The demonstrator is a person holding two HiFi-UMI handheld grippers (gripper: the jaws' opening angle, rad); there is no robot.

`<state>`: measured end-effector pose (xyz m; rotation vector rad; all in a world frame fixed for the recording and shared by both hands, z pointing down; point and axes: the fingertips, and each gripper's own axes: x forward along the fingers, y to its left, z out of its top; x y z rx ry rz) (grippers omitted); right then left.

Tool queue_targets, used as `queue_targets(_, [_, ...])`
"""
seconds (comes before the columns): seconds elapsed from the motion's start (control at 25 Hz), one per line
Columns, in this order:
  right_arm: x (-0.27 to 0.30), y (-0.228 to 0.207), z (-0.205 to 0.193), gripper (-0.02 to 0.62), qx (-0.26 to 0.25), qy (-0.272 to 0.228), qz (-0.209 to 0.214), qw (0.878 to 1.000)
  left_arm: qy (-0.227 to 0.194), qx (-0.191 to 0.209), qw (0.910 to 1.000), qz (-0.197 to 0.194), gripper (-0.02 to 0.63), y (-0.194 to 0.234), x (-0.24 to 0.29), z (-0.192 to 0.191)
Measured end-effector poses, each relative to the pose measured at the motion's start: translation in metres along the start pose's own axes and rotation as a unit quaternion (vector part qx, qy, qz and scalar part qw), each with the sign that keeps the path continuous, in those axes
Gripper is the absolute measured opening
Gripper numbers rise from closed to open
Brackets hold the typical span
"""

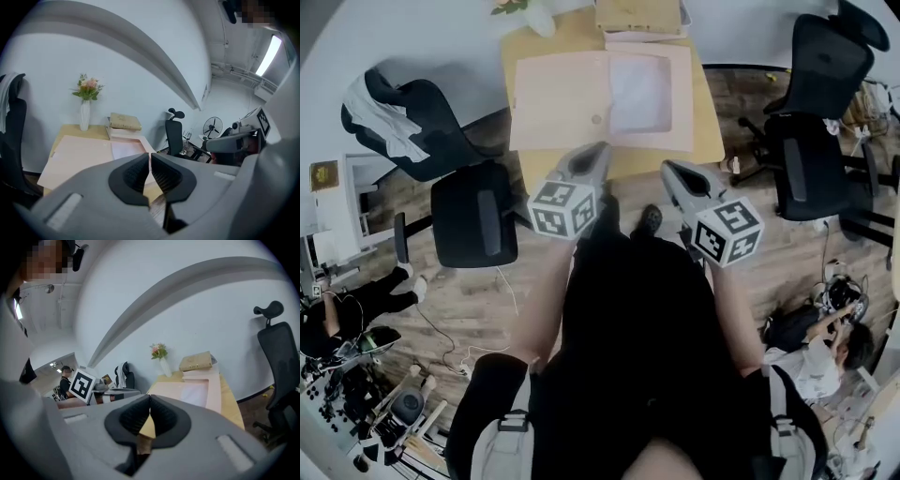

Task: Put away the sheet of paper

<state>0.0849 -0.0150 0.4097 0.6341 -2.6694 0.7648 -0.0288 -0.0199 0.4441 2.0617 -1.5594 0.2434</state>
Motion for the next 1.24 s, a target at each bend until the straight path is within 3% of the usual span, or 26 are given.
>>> queue_targets(0.4, [-0.028, 0.011, 0.013, 0.003, -0.041, -0.041, -0.007, 0.998, -0.02, 0.008, 0.9996, -0.017, 0.015, -0.034, -0.016, 0.004])
queue_targets(1.24, [-0.024, 0.021, 0.037, 0.003, -0.093, -0.051, 0.0, 0.994, -0.049, 0.015, 0.9985, -0.023, 0.015, -0.039, -0.029, 0.028])
